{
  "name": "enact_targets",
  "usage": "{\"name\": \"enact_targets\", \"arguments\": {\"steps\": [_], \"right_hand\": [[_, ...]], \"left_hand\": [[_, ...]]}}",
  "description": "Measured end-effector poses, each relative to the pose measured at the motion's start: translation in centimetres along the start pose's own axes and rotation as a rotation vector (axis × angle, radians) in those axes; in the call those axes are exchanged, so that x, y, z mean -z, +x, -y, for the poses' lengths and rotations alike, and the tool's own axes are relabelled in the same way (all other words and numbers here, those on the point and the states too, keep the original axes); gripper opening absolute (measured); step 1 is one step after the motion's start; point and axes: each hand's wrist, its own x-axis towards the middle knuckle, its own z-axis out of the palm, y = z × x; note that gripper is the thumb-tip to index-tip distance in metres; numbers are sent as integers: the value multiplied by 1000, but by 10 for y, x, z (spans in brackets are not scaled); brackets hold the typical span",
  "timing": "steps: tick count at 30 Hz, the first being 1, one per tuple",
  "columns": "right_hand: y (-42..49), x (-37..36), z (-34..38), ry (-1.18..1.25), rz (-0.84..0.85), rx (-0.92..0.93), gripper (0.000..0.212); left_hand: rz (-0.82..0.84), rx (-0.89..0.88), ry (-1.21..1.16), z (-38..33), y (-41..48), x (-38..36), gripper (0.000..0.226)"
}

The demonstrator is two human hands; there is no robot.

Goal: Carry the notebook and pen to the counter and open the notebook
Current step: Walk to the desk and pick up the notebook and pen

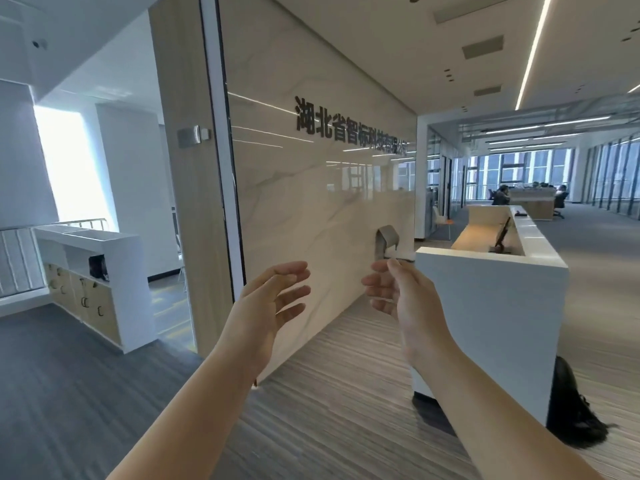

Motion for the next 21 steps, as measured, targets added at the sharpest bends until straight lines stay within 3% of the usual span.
{"name": "enact_targets", "arguments": {"steps": [10,21], "right_hand": [[233,-32,-113,-18,-66,33,30],[549,-49,-217,3,-58,64,30]], "left_hand": [[64,4,19,89,248,15,26],[43,-12,6,176,562,-13,25]]}}
